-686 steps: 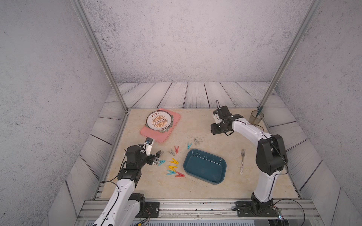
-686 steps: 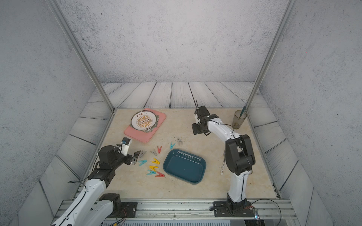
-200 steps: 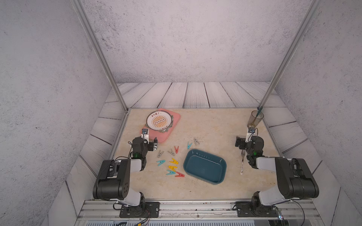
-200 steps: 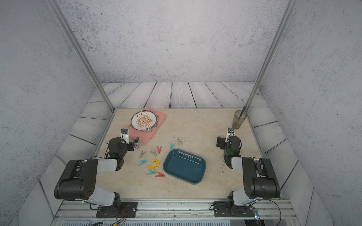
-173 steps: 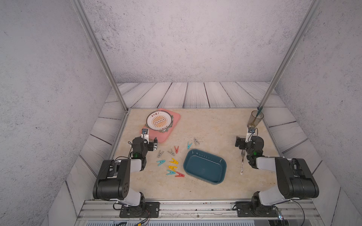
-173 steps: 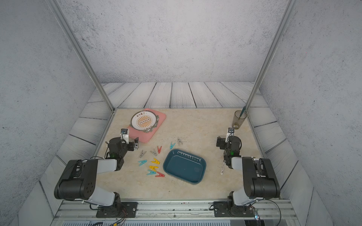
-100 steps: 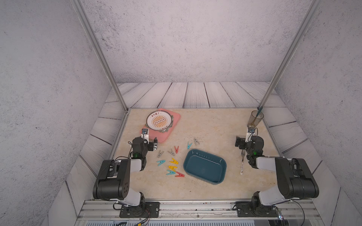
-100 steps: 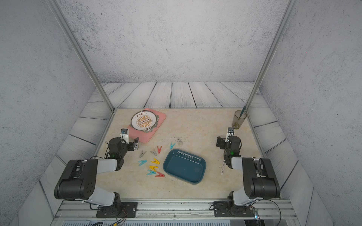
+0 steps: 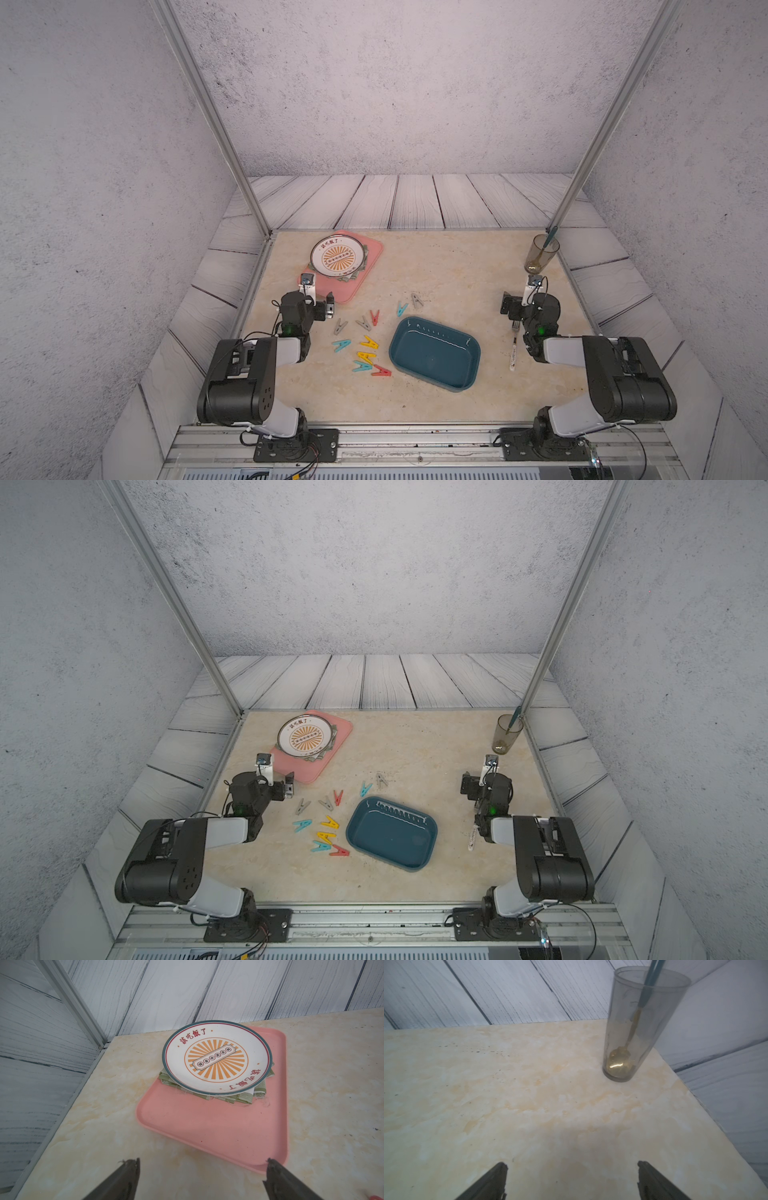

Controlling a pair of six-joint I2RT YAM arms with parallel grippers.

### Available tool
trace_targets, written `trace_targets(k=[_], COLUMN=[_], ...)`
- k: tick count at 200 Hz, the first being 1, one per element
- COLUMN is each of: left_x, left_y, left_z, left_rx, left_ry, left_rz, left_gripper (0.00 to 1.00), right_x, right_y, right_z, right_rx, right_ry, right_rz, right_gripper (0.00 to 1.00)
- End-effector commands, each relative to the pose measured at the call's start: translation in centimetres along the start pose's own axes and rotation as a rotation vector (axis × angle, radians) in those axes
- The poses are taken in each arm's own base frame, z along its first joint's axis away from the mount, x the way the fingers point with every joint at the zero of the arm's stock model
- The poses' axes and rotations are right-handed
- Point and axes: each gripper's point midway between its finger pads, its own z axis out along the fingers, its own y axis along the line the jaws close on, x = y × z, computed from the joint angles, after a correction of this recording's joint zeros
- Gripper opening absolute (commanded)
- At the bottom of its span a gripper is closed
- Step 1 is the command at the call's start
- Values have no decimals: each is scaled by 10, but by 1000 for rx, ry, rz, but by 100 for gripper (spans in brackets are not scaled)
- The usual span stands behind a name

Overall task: Take the clothespins out of the storage box
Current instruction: Reset both arms

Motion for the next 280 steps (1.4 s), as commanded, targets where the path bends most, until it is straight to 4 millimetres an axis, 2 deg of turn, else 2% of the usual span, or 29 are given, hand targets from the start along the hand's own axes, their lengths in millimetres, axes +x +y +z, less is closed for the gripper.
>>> trace_targets(k=[1, 44, 280], left_x=[-6, -6, -6], left_y=[3, 3, 4], left_z=[3, 3, 5], left_rx=[-7, -5, -8], left_ry=[-8, -8, -3], left_rz=[-8, -8, -14], left_gripper=[98, 98, 98], right_x=[-7, -7, -8], right_y=[-1, 6, 6], right_z=[6, 9, 8], right_rx=[20, -14, -13], right_ry=[6, 19, 17], right_rz=[5, -20, -21], right_gripper=[99, 99, 99])
